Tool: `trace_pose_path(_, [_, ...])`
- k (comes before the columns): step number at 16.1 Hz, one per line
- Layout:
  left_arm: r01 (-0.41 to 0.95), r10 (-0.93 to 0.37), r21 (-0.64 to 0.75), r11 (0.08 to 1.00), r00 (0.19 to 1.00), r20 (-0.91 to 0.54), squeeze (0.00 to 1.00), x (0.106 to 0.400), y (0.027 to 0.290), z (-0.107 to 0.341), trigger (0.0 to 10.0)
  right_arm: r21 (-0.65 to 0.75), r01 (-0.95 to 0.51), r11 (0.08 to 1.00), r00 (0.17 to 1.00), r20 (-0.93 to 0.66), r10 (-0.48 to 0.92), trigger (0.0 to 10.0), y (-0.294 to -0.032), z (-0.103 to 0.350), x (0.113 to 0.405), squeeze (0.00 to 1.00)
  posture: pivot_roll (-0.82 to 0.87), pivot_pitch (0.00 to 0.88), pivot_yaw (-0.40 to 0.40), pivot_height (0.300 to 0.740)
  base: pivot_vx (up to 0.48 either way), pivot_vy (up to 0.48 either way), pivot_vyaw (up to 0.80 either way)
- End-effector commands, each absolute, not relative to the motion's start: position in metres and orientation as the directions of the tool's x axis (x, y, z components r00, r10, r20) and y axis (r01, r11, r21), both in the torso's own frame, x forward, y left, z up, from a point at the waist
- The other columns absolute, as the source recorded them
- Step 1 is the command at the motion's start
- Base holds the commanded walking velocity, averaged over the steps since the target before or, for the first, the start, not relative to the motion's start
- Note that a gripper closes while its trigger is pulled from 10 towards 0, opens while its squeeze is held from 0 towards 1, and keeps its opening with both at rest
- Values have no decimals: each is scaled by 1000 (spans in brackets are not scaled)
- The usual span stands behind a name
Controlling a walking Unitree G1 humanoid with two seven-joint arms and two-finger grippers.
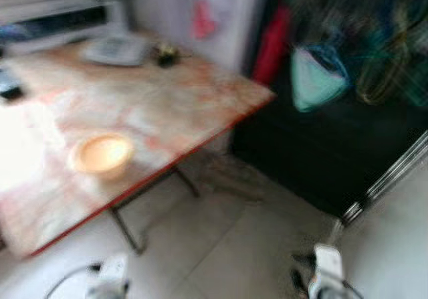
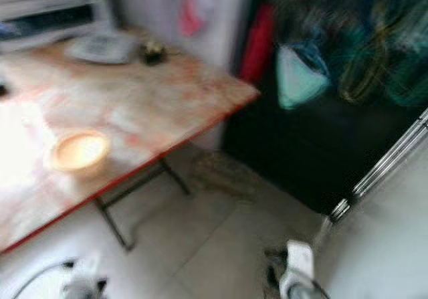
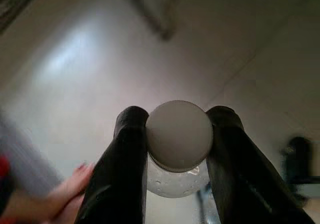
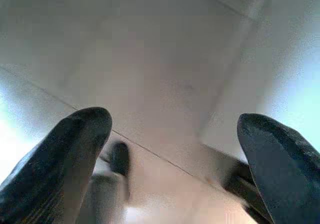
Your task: Restocking fridge
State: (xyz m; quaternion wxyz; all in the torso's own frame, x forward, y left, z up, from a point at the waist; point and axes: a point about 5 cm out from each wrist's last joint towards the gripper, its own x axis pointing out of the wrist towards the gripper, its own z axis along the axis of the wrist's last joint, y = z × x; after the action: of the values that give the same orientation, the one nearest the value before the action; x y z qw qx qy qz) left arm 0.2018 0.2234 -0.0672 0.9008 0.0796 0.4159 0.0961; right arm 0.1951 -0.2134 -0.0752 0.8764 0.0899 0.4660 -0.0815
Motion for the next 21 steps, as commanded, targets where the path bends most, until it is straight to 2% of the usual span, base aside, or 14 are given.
trace_pose_path(1, [-108,241,223,969,610,-755,0,193,225,-72,10000,73,213,974,544,-837,-56,10000,-213,-75,195,0,114,0,-91,740,0,0,-800])
trace_pose_path(15, [-85,231,228,970,613,-755,0,192,226,-72,10000,89,178,980,491,-871,-10,10000,-209,-78,192,0,111,0,-79,740,0,0,-800])
trace_pose_path(21, [-72,231,238,969,615,-754,0,193,231,-70,10000,98,180,979,479,-878,0,10000,-204,-79,192,0,105,0,-41,740,0,0,-800])
